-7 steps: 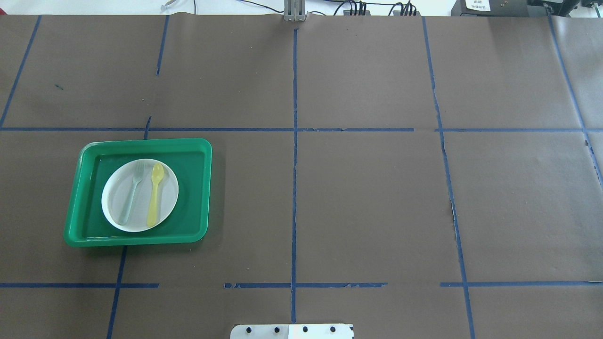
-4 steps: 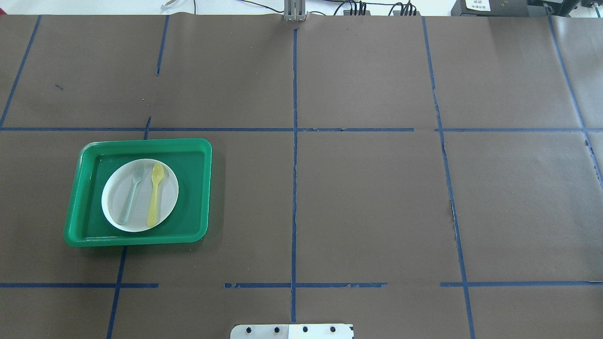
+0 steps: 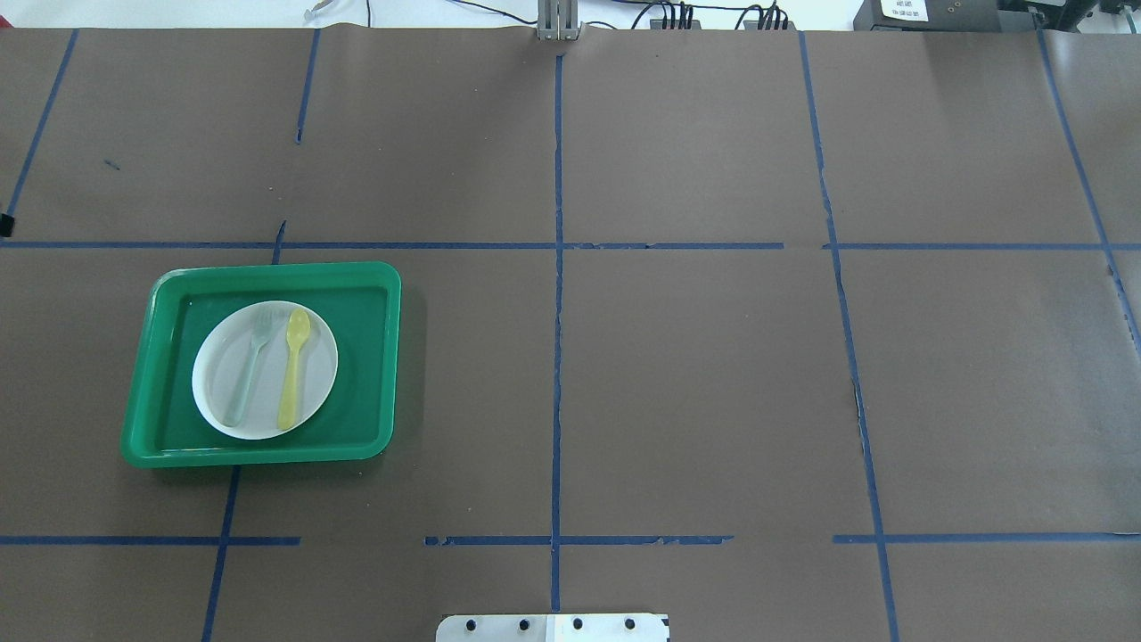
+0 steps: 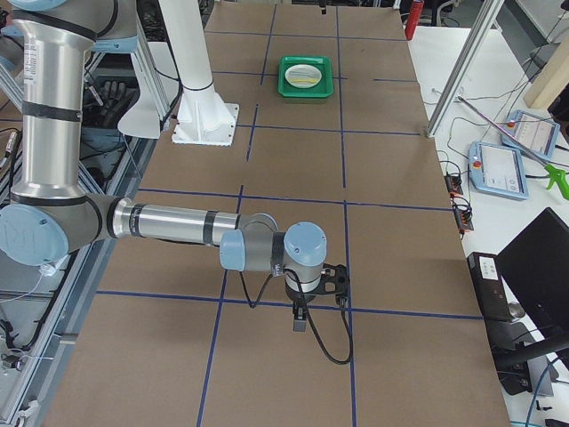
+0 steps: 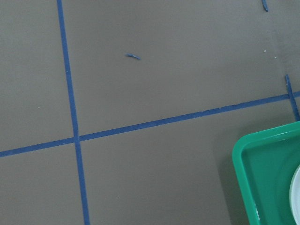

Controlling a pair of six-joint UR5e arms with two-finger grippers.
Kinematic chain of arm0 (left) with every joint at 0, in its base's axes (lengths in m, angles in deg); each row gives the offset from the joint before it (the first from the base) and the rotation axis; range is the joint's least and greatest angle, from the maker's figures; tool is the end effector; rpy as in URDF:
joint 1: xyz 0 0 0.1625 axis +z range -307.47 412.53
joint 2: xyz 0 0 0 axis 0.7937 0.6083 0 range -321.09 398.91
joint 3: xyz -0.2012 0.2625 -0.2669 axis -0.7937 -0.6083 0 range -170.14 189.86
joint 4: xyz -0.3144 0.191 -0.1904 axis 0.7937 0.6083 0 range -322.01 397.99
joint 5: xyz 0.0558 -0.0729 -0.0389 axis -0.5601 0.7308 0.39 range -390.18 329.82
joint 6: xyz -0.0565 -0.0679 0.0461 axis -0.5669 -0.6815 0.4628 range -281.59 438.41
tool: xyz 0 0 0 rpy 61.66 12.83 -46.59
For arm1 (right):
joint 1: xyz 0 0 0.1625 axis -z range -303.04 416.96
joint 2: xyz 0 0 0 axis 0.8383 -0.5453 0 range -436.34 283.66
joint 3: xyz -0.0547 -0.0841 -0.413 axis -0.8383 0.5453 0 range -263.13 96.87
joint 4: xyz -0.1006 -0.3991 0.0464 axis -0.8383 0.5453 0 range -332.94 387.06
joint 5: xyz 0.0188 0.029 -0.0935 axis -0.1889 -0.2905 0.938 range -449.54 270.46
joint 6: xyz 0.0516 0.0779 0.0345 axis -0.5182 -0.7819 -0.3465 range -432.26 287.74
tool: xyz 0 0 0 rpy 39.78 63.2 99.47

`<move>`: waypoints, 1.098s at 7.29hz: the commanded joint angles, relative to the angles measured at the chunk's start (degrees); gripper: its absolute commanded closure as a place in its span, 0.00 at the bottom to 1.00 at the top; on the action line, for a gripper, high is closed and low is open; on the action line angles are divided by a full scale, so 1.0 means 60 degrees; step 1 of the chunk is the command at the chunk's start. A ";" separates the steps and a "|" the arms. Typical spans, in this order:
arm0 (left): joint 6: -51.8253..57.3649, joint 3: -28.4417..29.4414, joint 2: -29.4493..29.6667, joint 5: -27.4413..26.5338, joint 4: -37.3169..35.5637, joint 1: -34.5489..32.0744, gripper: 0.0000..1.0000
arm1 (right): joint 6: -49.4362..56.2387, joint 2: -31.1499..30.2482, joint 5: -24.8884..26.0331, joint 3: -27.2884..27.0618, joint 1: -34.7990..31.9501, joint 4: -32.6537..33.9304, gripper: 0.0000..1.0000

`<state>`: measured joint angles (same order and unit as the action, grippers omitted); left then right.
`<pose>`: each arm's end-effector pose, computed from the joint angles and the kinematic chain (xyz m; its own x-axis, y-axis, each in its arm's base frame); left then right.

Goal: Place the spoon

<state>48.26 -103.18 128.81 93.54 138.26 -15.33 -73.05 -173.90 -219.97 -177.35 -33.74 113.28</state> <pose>0.1120 -0.4826 0.4494 0.7256 0.1253 -0.6766 0.0568 0.9690 0.2403 0.0740 -0.4350 0.6817 0.7610 0.0179 0.6486 -0.0226 0.9997 -0.0011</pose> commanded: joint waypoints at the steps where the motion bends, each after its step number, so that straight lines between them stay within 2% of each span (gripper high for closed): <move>1: -0.2770 0.0102 0.1168 -0.0930 -0.0012 0.2320 0.00 | 0.0014 0.0000 0.0000 0.0000 0.0000 0.0000 0.00; 2: -0.3682 0.0467 0.1550 -0.0961 0.0002 0.3171 0.00 | 0.0000 0.0000 0.0000 0.0000 0.0000 -0.0014 0.00; 3: -0.4358 0.0702 0.1844 -0.1411 0.0075 0.3832 0.01 | 0.0000 0.0000 0.0000 0.0000 0.0000 0.0000 0.00; 4: -0.4655 0.0893 0.1847 -0.1459 0.0322 0.4187 0.07 | 0.0000 0.0000 0.0000 0.0000 0.0000 0.0000 0.00; 6: -0.5170 0.1290 0.1862 -0.1459 0.0690 0.4819 0.27 | 0.0000 0.0000 0.0000 0.0000 0.0000 0.0000 0.00; 8: -0.5170 0.1349 0.1949 -0.1459 0.0676 0.5068 0.29 | 0.0000 0.0000 0.0000 0.0000 0.0000 -0.0014 0.00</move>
<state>17.41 -95.39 140.10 84.80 142.26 14.01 -73.01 -173.90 -219.97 -177.35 -33.74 113.26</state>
